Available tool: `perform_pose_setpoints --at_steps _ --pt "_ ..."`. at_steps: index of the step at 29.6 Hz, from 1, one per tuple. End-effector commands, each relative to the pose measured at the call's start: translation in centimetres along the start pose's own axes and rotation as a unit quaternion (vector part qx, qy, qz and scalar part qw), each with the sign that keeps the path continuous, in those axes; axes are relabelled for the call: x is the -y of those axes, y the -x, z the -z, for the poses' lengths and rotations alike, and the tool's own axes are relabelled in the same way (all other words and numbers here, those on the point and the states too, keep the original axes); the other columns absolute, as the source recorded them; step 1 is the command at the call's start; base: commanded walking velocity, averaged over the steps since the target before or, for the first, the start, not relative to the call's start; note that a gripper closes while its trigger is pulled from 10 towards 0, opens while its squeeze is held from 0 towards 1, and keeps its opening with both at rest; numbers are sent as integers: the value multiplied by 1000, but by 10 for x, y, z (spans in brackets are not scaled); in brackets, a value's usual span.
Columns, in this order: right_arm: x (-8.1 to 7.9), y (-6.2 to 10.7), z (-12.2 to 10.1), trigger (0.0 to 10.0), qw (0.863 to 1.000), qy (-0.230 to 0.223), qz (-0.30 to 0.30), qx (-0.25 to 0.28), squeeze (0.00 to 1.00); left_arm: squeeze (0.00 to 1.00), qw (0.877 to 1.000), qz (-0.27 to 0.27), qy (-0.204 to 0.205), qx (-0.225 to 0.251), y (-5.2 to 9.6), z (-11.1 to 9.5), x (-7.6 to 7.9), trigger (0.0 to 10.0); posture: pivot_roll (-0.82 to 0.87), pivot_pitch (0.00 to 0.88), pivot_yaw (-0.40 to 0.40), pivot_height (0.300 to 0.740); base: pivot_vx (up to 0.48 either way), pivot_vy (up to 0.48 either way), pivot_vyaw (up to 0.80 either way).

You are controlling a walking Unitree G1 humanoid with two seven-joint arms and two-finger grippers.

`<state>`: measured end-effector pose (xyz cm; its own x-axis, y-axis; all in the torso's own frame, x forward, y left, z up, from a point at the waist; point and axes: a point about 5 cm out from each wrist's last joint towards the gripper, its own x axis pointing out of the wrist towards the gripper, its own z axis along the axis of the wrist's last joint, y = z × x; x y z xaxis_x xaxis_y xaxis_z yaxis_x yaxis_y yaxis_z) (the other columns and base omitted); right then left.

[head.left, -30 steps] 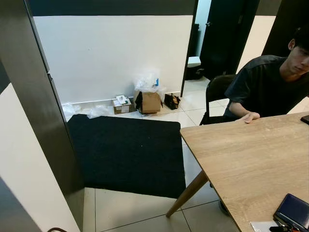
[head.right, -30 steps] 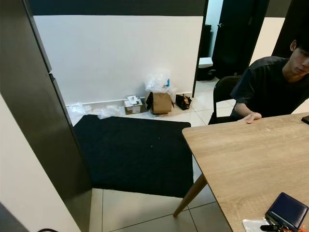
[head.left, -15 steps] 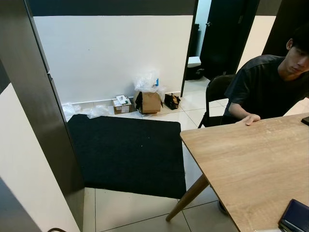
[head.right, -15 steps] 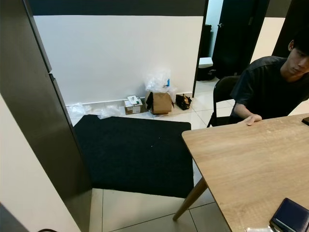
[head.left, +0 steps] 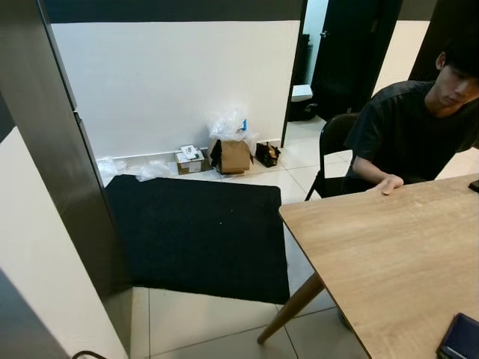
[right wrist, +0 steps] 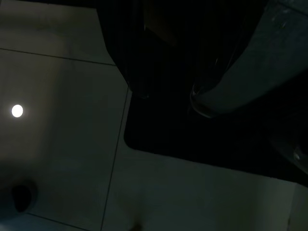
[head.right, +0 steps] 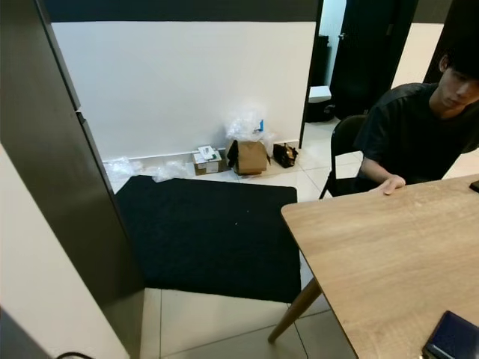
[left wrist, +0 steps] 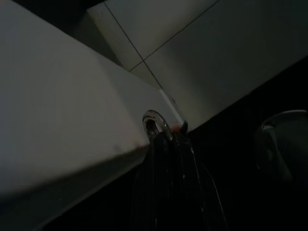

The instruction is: Hang keys on a hook

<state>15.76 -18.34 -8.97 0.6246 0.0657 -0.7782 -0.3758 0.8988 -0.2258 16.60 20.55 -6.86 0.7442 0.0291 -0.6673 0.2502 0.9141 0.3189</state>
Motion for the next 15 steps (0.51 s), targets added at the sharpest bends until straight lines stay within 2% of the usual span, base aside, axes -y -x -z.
perform_pose_setpoints --at_steps 1,15 --pt "-2 2 7 10000 1000 -4 -2 -12 0 0 1000 1 -2 -19 4 12 -1 10000 101 88 -8 740 -480 0 0" --pt "-1 2 7 10000 1000 -6 -1 -11 0 0 1000 0 -2 -19 3 11 -1 10000 102 89 -6 740 -404 0 0"
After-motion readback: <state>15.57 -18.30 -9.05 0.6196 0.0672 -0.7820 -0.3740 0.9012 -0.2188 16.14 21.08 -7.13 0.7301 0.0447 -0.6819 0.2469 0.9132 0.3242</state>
